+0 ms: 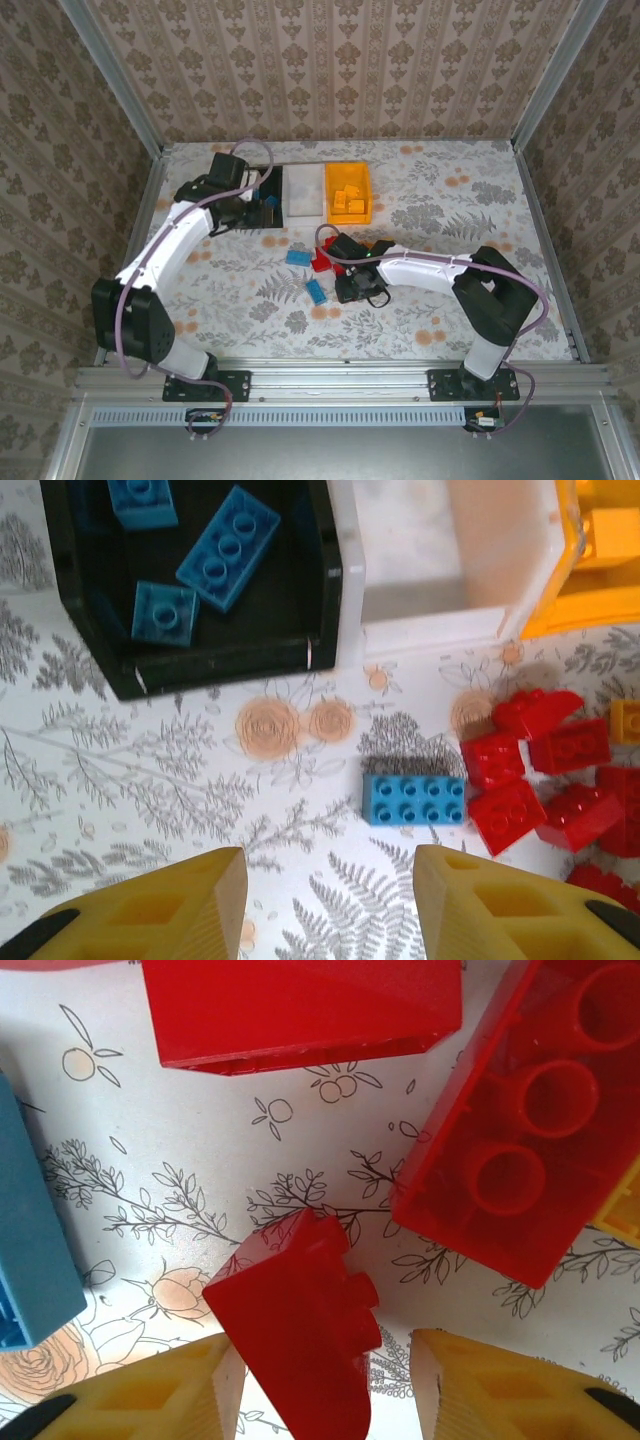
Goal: Sort the legos into containers by color
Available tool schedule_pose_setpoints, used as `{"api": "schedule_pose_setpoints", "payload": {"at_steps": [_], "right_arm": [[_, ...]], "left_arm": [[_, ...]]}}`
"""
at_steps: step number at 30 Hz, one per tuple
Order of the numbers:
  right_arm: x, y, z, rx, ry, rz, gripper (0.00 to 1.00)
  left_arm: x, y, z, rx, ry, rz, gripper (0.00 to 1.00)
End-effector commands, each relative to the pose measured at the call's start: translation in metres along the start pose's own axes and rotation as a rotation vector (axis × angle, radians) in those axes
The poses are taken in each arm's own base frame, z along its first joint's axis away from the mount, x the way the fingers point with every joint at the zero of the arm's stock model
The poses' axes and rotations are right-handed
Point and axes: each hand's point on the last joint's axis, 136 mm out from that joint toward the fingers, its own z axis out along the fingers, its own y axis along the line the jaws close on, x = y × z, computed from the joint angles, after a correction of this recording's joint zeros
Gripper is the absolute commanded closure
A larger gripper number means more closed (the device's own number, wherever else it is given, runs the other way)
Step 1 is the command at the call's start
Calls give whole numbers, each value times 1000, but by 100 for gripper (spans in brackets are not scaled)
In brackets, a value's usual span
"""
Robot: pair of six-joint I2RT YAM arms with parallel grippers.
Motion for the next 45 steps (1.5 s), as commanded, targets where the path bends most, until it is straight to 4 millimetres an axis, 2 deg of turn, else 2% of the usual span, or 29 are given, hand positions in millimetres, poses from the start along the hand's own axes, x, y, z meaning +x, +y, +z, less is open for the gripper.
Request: {"api": "schedule_pose_setpoints", "payload": {"at_steps": [1, 7, 13, 15, 20, 23, 26, 30, 33, 39, 42, 45], "right_arm": [[-9, 9, 0, -8, -18, -9, 58], [-12, 15, -1, -7, -21, -18, 67], [-12, 13, -7, 5, -27, -21, 75], [-12, 12, -8, 10, -30, -26, 75], [-10, 10, -2, 25, -12, -34, 64], [-9, 10, 6, 33, -1, -40, 61], [-11, 12, 12, 37, 10, -49, 63], [-17, 16, 12, 37, 3, -56, 71], [-23, 18, 1, 32, -16, -58, 75], [-45, 29, -46, -26, -106, -57, 77], [-64, 34, -69, -46, -158, -78, 77], [-89, 34, -74, -50, -185, -88, 76]], "left_arm": [[12, -3, -11, 24, -19, -40, 51], [36, 0, -13, 28, 5, -46, 51], [47, 2, -11, 29, 13, -51, 51], [49, 2, -9, 34, 15, -53, 51], [54, 3, -6, 39, 23, -59, 50], [57, 4, -5, 38, 30, -59, 50], [58, 5, -4, 41, 35, -64, 50], [60, 7, -3, 43, 38, -73, 50], [61, 8, -2, 47, 40, -77, 50], [64, 5, -1, 76, 34, -92, 50], [67, 0, 1, 113, 31, -113, 50], [74, -9, 3, 177, 30, -152, 50]]}}
